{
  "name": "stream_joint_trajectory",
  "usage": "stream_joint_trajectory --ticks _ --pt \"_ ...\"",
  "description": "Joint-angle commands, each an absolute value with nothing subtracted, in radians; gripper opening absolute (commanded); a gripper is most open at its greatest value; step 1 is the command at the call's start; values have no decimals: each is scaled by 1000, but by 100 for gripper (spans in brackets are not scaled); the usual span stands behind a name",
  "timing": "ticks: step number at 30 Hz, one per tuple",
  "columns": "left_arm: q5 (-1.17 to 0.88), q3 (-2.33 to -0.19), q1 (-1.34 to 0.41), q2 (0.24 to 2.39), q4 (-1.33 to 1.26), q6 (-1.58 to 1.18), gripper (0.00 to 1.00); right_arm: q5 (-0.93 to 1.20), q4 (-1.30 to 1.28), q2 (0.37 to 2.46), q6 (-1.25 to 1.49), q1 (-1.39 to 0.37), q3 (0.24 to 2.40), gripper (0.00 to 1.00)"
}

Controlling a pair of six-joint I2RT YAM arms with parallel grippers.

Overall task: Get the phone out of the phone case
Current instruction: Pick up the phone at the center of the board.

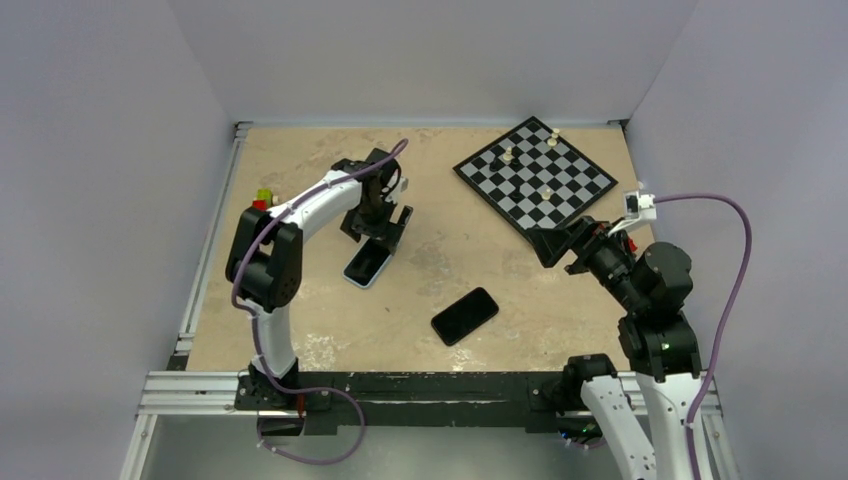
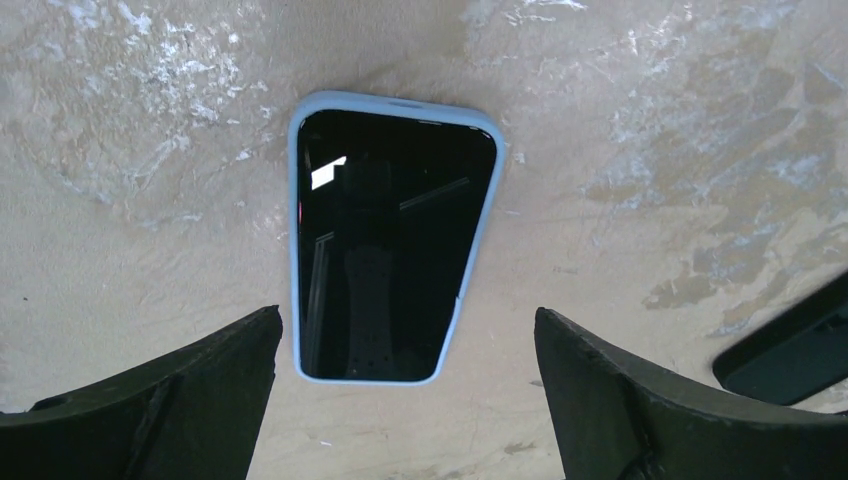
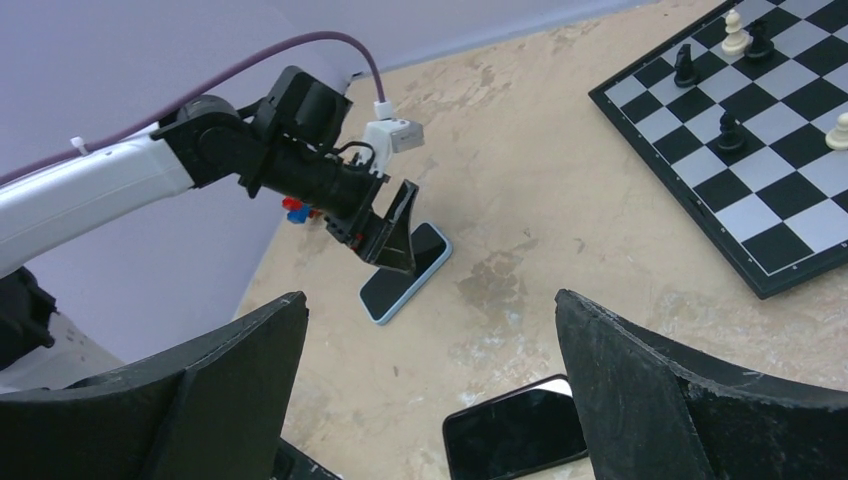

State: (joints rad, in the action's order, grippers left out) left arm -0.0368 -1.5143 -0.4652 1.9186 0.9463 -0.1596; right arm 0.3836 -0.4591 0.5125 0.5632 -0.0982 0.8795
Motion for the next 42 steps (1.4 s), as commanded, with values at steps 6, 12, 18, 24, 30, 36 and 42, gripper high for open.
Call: stream_joint_trajectory --ticks 6,12,18,24,30,36,42 --pt "-90 -1563 -411 1992 951 -91 100 420 -391 493 579 -102 866 99" --pt "-112 -1554 -403 2039 941 -86 100 430 -380 493 590 -102 871 98" --pt "-107 -1559 -408 2080 941 -103 100 428 -389 477 597 -102 872 98" --pt "-85 -1596 -445 2136 988 -135 96 420 -394 469 607 -102 871 98" --pt "-30 -1597 -477 2169 1003 -150 89 410 -400 463 621 -102 871 96" --pt "21 -1591 -509 2174 1008 -149 82 360 -446 494 616 -103 869 92" --pt "-85 -1594 -519 2175 1008 -118 50 322 -468 526 612 -114 852 91"
